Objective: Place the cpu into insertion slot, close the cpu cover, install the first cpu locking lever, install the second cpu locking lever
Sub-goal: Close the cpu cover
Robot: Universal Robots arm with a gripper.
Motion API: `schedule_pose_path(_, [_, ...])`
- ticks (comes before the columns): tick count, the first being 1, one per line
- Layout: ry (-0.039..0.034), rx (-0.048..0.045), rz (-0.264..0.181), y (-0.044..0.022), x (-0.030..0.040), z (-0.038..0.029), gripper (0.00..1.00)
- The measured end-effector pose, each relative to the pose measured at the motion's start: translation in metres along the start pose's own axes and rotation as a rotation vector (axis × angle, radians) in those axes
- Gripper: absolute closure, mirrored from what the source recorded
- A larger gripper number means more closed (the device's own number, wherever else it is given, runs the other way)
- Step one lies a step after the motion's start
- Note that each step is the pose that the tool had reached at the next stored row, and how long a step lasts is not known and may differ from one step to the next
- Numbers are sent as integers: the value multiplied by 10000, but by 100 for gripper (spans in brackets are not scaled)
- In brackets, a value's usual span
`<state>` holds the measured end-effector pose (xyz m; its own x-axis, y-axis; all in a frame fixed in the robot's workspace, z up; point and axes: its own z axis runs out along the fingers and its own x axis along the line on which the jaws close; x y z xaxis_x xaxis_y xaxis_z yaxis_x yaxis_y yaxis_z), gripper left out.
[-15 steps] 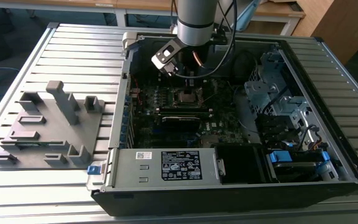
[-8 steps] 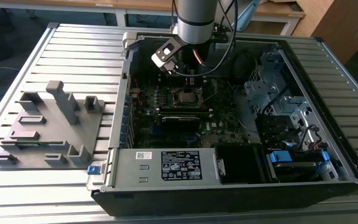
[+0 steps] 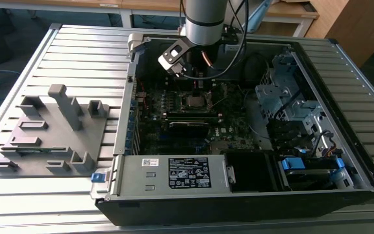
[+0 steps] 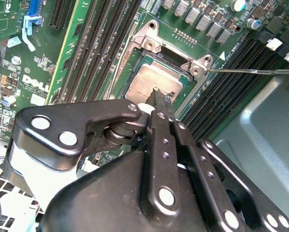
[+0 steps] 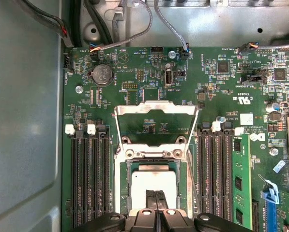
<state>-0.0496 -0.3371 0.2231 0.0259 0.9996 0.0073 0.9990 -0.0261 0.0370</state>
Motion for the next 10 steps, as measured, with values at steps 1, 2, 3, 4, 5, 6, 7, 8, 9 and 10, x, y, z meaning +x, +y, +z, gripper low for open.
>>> schedule_pose_path(1, [0,0,0,0,0,0,90])
schedule_pose_path(2, [1,0,0,0,0,0,90])
schedule_pose_path(3, [1,-1,1,0,0,-1,90])
schedule_pose_path(4, [-1,1,0,0,0,-3,90])
schedule_pose_path(5, [-2,2,0,0,0,-6,90])
schedule_pose_path(6, [-3,2,0,0,0,-9,90])
schedule_pose_path(7, [-1,1,0,0,0,-12,90])
schedule_pose_path(8, [-1,1,0,0,0,-16,90])
schedule_pose_path(9, [0,0,0,1,0,-19,90])
schedule_pose_path(10, [0,0,0,1,0,-23,90])
